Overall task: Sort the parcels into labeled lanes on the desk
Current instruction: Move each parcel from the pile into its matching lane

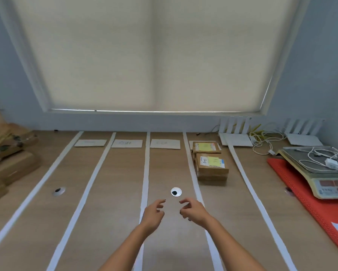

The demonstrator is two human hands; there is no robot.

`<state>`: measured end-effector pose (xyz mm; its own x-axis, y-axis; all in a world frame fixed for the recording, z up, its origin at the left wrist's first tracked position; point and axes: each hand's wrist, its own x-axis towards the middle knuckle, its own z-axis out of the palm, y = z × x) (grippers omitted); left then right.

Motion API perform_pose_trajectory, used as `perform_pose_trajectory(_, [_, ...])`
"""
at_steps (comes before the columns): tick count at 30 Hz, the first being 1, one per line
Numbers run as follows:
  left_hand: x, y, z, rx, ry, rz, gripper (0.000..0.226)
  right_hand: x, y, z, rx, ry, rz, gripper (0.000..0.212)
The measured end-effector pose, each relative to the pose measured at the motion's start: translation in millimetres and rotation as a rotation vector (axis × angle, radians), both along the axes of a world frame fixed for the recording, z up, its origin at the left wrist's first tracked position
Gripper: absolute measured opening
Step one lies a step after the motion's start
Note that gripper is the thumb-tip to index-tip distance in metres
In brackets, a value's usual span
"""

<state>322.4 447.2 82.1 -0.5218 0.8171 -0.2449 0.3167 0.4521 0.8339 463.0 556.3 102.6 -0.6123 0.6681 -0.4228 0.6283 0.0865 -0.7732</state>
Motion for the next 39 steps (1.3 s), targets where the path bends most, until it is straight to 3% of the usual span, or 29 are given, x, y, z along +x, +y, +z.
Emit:
perform_pose_trajectory(6, [-93, -107, 40, 0.001, 0.132, -0.019, 0.05, -65, -78, 45, 0.078, 0.009, 0.071, 0.043])
perform_pose_trajectory(12, [-132, -172, 73, 0.059, 0.123, 0.098, 0.053, -124, -145, 83, 0.1, 0.074, 0.094, 0.041])
perform_pose_trajectory(22, [-212, -280, 37, 0.035, -0.015, 0.207, 0.048, -233, -275, 32, -0.058, 0.13, 0.118, 0.037])
perform_pose_trajectory(27, [-300, -318, 36, 0.055, -0.076, 0.232, 0.047, -316, -323, 29, -0.094, 0.15, 0.085, 0.031])
perform_pose_trajectory(33, [-428, -378, 36, 0.068, -0.025, 0.184, 0.044, -433, -394, 36, -0.125, 0.244, -0.039, 0.03])
perform_pose_trajectory(39, [-517, -463, 16, 0.017, -0.034, 0.36, 0.035, -524, -467, 23, -0.126, 0.16, 0.116, 0.034])
